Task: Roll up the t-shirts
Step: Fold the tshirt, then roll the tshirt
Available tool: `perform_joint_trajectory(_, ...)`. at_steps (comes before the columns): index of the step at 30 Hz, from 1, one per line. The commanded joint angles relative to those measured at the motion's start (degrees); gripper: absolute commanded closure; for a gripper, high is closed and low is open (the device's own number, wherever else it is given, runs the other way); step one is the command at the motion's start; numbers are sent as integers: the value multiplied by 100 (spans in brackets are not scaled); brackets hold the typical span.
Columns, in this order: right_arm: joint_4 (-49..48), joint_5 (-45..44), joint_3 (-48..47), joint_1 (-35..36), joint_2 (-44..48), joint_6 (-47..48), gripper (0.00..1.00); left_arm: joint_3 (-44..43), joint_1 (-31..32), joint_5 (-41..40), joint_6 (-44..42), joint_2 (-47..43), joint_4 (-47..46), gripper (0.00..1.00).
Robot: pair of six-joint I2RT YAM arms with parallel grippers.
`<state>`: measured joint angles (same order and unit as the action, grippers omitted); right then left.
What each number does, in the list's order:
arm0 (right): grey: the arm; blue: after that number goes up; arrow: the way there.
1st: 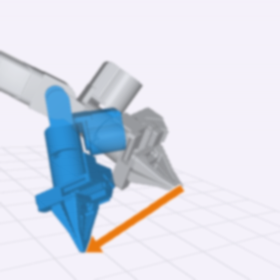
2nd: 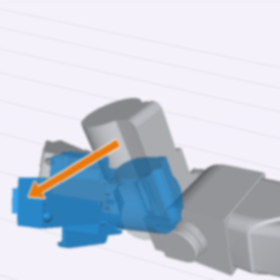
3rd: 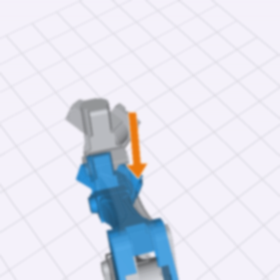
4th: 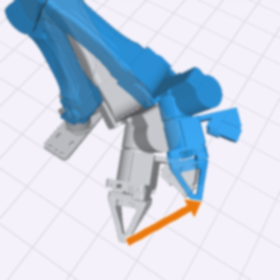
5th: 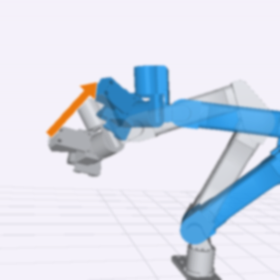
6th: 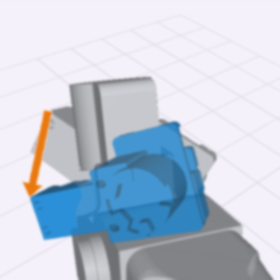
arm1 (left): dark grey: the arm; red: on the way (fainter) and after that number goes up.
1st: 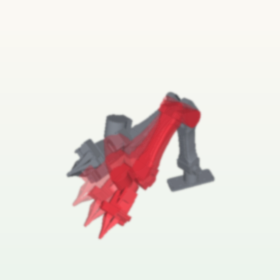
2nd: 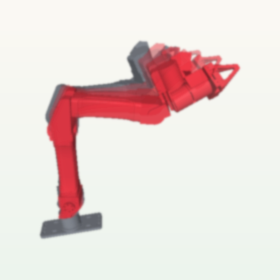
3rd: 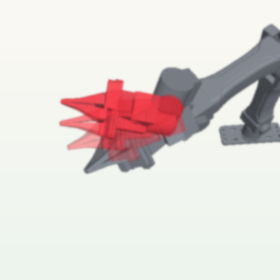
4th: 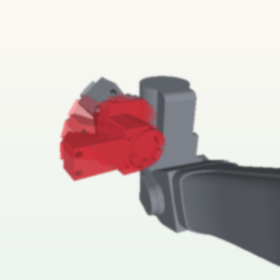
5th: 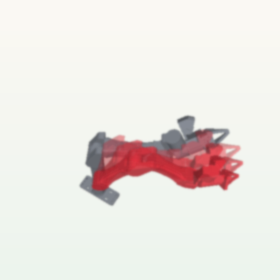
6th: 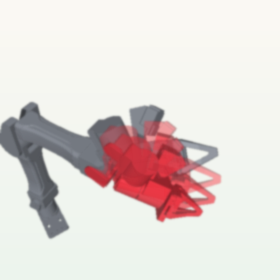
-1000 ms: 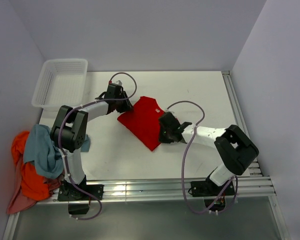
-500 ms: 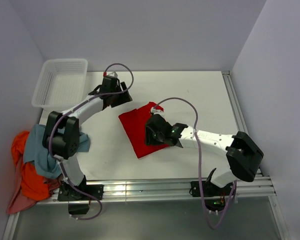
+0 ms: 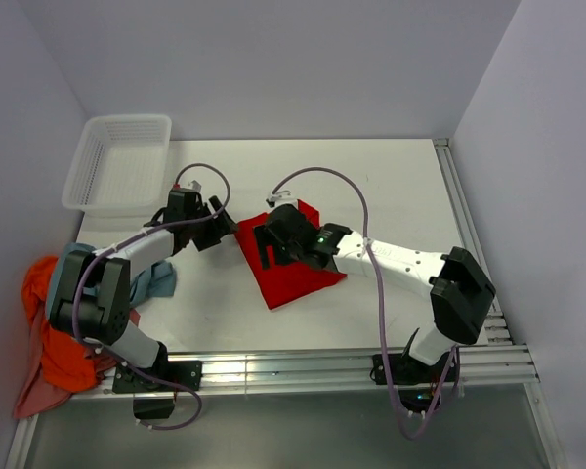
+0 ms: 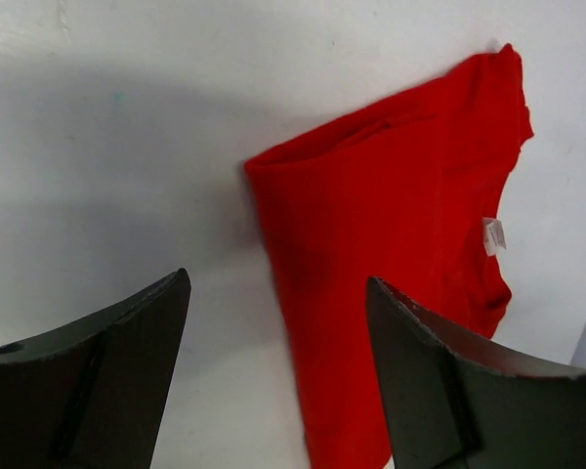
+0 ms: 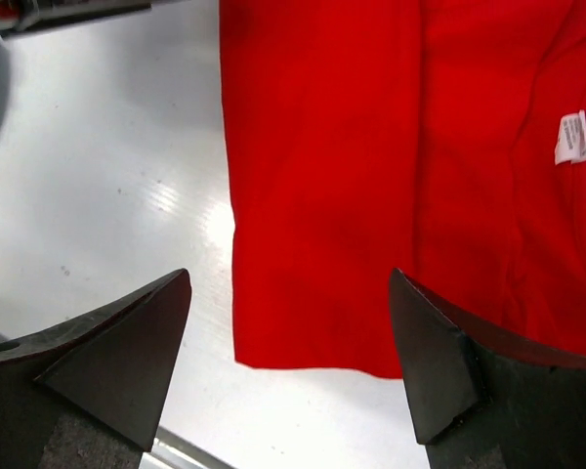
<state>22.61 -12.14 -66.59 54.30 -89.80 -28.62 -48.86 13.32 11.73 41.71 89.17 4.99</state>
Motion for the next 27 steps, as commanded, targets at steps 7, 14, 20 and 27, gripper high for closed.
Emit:
perform_joint_trajectory(7, -2, -51, -531, 124, -486, 445, 12, 439, -136, 830, 407, 320, -1693, 22)
perform_joint_trajectory(14, 173, -604, -1022, 484, -1065, 726, 12, 264, -207, 954, 539, 979, -2152, 28)
perform_joint_trajectory(20, 428, -1421, -1620, 792, -1865, 727, 12, 26, -207, 954, 671, 1322, -2169, 40)
perform_joint_trajectory(27, 525, -2536, -1866, 1099, -2524, 797, 12, -97, -207, 1050, 663, 1428, -2020, 67)
